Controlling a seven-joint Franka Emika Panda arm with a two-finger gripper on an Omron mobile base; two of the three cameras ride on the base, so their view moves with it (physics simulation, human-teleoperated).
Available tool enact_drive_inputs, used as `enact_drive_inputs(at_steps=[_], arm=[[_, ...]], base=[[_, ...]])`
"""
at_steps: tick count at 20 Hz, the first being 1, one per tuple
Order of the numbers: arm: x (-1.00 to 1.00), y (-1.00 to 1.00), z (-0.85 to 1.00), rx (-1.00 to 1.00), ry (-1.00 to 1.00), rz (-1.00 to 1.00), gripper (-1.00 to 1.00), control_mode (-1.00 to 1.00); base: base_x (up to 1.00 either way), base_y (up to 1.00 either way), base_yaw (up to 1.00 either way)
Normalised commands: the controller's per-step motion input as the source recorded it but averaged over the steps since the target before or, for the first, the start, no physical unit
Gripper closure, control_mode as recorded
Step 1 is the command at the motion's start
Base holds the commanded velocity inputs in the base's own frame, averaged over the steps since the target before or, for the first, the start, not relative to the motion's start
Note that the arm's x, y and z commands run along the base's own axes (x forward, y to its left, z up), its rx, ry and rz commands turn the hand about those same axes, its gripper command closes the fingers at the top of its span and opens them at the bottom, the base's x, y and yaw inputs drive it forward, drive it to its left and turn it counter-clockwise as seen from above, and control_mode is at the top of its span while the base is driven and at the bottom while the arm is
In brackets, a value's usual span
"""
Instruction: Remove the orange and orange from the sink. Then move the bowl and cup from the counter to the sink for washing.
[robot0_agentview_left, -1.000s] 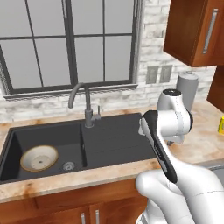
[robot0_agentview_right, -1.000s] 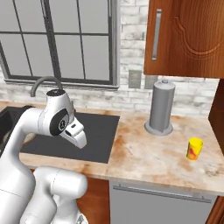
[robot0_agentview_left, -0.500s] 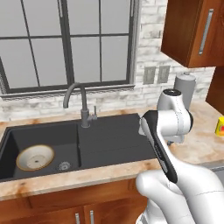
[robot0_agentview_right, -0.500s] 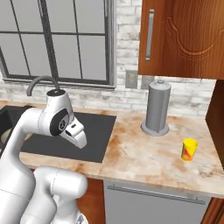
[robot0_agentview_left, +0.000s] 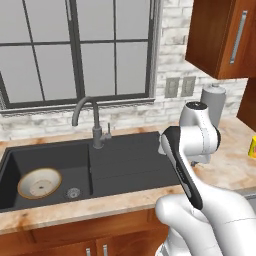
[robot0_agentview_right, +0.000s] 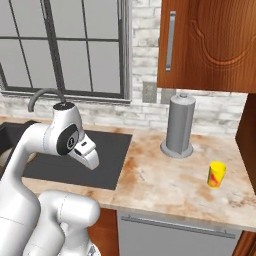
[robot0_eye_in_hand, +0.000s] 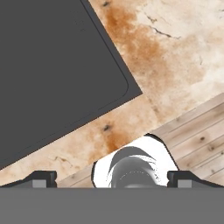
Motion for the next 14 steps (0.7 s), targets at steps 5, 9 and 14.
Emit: enact_drive_inputs(at_steps=[5, 9, 14], arm=[[0.00, 0.00, 0.00, 0.00, 0.00, 0.00, -1.00, 1.00], [0.00, 0.00, 0.00, 0.00, 0.00, 0.00, -1.00, 1.00], [0.00, 0.00, 0.00, 0.00, 0.00, 0.00, -1.00, 1.00]], base=[[0.19, -0.04, 0.00], [0.00, -0.01, 0.00], [0.00, 0.00, 0.00]])
